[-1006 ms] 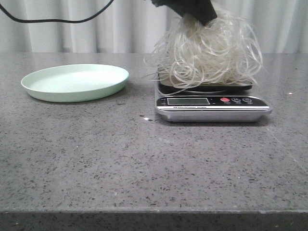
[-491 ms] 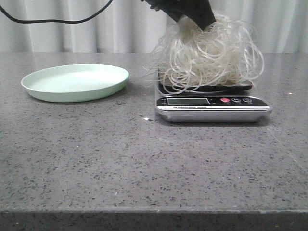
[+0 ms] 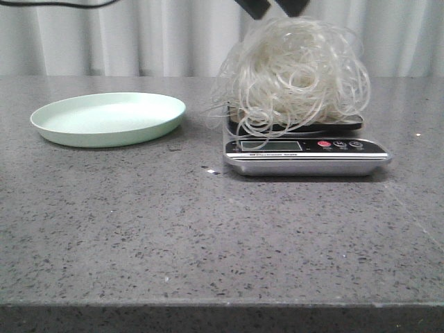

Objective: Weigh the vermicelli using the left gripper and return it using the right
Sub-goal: 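Lower the vermicelli onto the scale and open the left gripper, then withdraw the left gripper back toward the plate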

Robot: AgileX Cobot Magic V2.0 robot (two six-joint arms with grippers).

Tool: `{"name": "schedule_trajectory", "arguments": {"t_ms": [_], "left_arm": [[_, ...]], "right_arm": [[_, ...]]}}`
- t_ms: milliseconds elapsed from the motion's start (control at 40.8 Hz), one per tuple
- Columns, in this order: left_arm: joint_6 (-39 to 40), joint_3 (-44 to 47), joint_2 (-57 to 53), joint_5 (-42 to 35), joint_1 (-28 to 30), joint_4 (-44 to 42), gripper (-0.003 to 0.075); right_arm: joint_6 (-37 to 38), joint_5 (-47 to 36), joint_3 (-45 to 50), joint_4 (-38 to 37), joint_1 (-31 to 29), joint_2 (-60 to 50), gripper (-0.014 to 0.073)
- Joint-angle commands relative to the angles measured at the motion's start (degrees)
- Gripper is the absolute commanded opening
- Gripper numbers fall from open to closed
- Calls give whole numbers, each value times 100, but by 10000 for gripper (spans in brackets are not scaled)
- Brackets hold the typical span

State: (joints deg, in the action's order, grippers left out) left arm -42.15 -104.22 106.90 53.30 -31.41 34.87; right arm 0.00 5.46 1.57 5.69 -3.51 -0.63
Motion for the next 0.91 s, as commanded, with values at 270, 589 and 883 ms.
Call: {"name": "schedule_trajectory", "arguments": {"t_ms": [270, 589, 883], "left_arm": [[538, -193, -913, 958, 937, 156, 471], [997, -193, -1751, 1488, 2160, -189, 294], [1120, 401, -2730, 1352, 2885, -808, 137]], "right_arm": [[-32, -439, -41, 15, -4, -89, 151], [-32, -432, -41, 15, -4, -89, 151], [-32, -445, -41, 15, -4, -89, 151]]}}
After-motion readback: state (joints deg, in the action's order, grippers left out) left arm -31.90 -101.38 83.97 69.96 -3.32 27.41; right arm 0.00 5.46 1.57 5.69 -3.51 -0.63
